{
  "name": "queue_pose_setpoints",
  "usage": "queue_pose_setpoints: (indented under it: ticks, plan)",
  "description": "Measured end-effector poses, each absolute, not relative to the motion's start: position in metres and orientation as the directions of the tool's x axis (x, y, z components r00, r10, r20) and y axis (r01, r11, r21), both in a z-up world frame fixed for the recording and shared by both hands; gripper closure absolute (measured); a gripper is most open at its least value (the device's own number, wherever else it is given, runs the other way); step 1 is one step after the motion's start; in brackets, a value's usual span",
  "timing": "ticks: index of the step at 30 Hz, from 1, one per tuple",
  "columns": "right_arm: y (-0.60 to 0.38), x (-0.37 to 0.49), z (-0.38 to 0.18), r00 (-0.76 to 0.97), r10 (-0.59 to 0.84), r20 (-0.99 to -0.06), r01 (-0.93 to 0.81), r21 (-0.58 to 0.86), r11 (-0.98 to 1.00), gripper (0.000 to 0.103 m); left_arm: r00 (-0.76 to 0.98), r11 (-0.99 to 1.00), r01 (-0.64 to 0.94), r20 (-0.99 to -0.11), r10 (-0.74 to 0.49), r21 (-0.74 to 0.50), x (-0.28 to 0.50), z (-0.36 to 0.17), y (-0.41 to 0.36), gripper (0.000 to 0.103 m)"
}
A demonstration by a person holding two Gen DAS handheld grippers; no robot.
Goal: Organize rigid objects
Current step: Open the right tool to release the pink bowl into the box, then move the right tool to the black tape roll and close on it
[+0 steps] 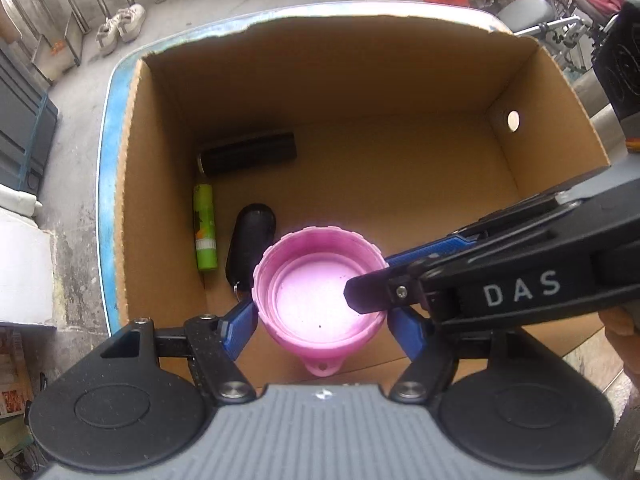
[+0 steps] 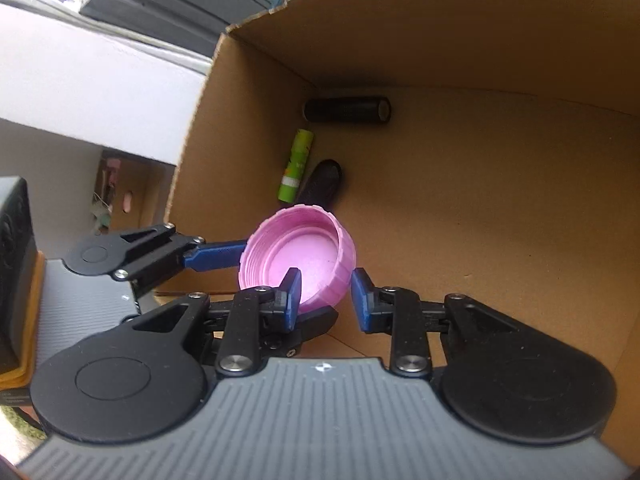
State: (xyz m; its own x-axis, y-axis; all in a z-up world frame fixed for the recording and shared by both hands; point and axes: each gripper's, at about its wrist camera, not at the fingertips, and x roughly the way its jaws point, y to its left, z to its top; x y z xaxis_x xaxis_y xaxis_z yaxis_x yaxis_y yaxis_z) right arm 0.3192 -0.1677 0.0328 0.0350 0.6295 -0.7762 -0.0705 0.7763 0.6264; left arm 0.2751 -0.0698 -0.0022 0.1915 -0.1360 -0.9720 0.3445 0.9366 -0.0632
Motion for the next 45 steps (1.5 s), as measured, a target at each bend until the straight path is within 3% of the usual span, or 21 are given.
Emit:
queue_pose_setpoints:
  ticks: [6,12,20,30,40,45]
  plan:
    - [-0.165,0.327,0.016,0.010,0.609,-0.793,-0.054,0.607,0.793,0.073,0.159,0.942,0.319,-0.974,-0.160,-0.103,0.277,-0.003,-0.068,0.029]
    - [-0.179,0.316,0.033,0.075,0.627,-0.775,-0.044,0.626,0.779,0.062,0.187,0.944,0.297,-0.961,-0.204,-0.143,0.271,0.011,-0.061,0.028]
    - [-0.230,0.268,0.101,0.335,0.684,-0.648,-0.083,0.703,0.706,0.060,0.372,0.945,0.284,-0.890,-0.263,-0.161,0.237,0.062,-0.040,0.023]
    - [-0.299,0.127,0.152,0.585,0.697,-0.414,-0.139,0.796,0.590,0.053,0.566,0.930,0.315,-0.749,-0.345,-0.190,0.146,0.118,-0.015,0.016]
    - [-0.282,0.024,0.071,0.643,0.575,-0.506,0.042,0.773,0.633,0.052,0.575,0.922,0.313,-0.727,-0.376,-0.229,0.068,0.065,-0.011,0.014]
    - [-0.261,0.017,0.042,0.617,0.516,-0.594,0.073,0.697,0.714,0.052,0.586,0.938,0.314,-0.747,-0.312,-0.145,0.050,0.028,-0.032,0.014]
